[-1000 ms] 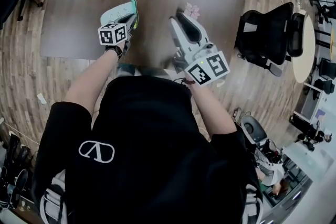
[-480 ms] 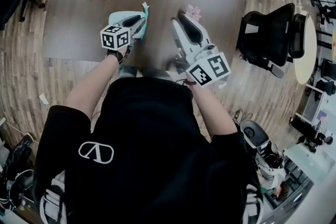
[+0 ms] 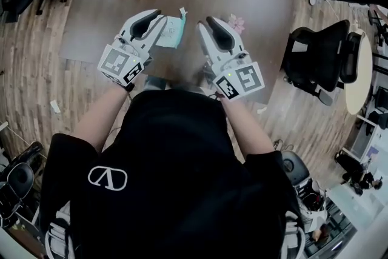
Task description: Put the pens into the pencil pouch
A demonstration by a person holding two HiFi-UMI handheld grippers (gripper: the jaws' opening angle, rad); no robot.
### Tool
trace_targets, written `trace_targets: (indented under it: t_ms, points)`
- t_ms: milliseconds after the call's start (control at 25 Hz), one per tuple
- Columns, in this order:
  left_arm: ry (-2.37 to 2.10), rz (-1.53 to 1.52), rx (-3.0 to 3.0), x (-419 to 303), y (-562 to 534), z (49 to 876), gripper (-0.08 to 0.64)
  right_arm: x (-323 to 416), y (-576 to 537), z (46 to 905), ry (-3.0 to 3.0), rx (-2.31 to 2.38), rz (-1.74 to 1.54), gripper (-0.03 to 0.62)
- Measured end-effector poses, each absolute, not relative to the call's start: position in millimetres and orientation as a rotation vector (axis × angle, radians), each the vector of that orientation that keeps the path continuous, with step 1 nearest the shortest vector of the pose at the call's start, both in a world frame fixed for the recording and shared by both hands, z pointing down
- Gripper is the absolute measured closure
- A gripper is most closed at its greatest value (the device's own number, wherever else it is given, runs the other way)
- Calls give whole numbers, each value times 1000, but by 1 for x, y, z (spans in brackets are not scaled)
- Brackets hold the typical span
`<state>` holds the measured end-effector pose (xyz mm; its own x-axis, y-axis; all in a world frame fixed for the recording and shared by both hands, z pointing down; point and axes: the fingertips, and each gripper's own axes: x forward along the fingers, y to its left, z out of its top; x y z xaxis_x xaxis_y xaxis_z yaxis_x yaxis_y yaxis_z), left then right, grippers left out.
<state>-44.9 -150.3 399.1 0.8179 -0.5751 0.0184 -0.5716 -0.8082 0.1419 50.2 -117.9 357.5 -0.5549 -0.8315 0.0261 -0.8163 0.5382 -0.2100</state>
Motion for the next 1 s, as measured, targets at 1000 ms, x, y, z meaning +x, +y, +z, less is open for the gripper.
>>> trace_targets:
  t_ms: [1000]
  points:
    - [-1281, -53, 2902, -115, -142, 335, 557, 34, -128, 354, 2701, -1595, -9, 592]
